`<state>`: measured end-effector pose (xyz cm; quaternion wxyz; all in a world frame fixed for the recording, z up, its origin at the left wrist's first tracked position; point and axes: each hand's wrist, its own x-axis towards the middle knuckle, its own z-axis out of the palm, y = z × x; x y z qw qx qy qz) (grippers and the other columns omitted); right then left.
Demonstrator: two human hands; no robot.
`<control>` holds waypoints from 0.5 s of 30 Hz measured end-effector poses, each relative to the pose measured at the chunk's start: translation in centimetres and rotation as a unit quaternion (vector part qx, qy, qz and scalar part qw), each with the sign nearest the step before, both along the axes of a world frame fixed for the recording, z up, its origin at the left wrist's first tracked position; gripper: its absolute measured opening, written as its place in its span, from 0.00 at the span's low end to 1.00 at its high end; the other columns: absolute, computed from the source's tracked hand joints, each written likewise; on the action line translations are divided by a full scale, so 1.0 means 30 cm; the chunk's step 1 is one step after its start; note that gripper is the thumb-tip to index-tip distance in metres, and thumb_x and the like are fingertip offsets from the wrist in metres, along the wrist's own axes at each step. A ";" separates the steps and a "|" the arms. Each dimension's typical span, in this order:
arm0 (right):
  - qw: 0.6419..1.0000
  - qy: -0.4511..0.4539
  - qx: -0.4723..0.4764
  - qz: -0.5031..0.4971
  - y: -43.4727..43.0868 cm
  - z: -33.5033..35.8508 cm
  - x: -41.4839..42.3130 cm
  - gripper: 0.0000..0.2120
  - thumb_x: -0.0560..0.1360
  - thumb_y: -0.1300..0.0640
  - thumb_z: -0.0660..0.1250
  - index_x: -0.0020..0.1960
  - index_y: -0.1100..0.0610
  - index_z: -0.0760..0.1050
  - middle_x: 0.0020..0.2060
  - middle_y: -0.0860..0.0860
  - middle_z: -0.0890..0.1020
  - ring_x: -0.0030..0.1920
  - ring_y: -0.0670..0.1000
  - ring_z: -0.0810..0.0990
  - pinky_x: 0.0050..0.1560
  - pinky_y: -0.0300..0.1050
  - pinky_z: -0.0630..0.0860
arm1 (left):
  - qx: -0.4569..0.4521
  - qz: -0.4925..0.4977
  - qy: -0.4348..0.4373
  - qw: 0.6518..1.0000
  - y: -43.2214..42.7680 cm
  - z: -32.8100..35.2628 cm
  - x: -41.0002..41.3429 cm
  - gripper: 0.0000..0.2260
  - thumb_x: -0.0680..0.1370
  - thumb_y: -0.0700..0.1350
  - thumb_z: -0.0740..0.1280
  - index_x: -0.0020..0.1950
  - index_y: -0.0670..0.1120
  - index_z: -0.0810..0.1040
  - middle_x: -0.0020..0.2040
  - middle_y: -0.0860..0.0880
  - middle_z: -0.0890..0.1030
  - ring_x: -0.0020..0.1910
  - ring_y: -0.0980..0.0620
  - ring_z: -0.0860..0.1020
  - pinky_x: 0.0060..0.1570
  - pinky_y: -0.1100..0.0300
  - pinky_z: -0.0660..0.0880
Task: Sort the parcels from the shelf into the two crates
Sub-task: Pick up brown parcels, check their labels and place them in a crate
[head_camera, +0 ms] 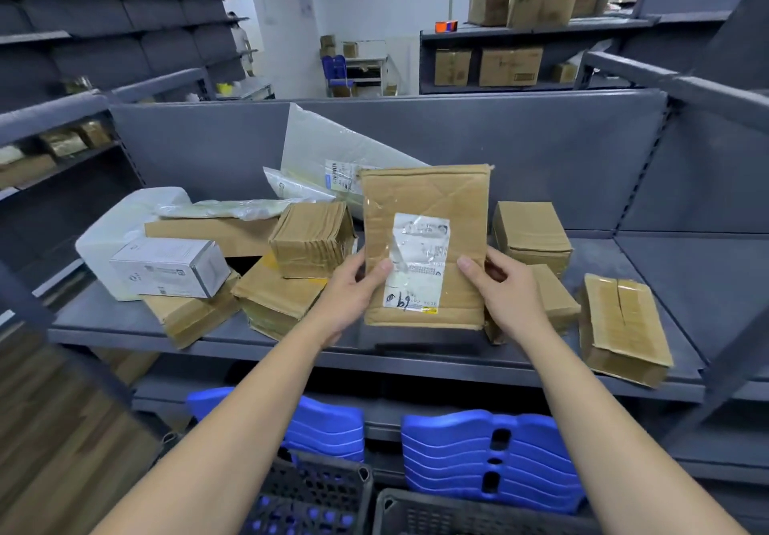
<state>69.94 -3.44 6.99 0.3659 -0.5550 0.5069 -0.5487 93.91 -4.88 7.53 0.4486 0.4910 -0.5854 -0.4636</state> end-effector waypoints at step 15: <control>0.991 -0.045 -0.032 0.126 0.088 0.063 -0.003 0.40 0.65 0.38 0.81 0.75 0.40 0.71 0.75 0.45 0.74 0.77 0.47 0.69 0.80 0.57 0.63 | -0.047 0.073 0.021 0.996 0.141 0.161 0.016 0.10 0.86 0.46 0.63 0.63 0.46 0.81 0.54 0.58 0.85 0.50 0.66 0.83 0.47 0.72 0.76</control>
